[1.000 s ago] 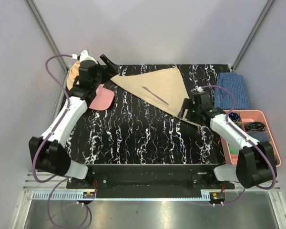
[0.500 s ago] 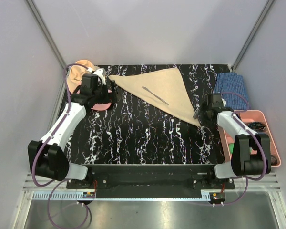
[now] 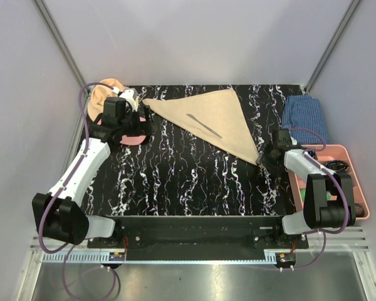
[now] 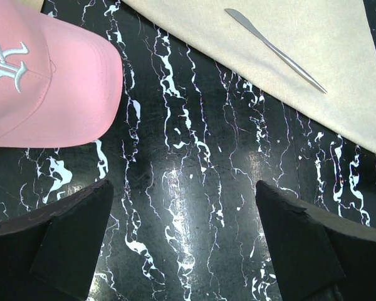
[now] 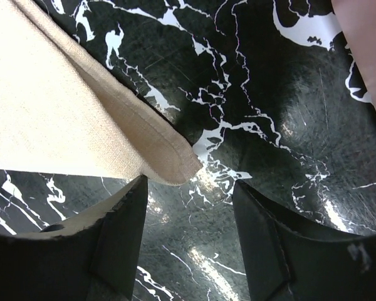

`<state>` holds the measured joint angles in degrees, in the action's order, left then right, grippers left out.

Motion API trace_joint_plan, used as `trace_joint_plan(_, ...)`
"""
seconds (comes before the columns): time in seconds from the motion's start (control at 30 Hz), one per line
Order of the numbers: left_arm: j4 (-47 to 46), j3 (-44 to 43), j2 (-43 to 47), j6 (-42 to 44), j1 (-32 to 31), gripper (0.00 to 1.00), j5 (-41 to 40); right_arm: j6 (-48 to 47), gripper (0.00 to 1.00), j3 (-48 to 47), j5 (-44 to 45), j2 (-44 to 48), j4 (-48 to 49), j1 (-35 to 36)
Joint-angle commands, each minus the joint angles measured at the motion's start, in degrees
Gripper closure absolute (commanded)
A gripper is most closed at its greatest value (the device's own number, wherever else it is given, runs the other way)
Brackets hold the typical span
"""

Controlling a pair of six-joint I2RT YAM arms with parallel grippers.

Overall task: Fold the napkin, place the utensils inside, and roll it up
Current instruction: Fold the napkin

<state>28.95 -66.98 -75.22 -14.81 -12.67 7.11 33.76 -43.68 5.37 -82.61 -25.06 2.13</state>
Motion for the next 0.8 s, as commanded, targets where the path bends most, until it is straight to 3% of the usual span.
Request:
trace_joint_plan(0.0,-0.8,-0.3,0.9,0.7,0.4,0.01,-0.3,0.9,0.36,0.2,1.8,-1.1,2.3,-0.6)
trace_joint_plan(0.37,-0.8,-0.3,1.3,0.7,0.4,0.01,-0.4,1.1,0.40,-1.0,1.1,-4.0,3.6,-1.3)
trace_joint_plan(0.77,-0.7,-0.3,1.8,0.7,0.4,0.01,-0.3,-0.3,0.55,-3.1,-1.2,-9.3,5.5,-1.7)
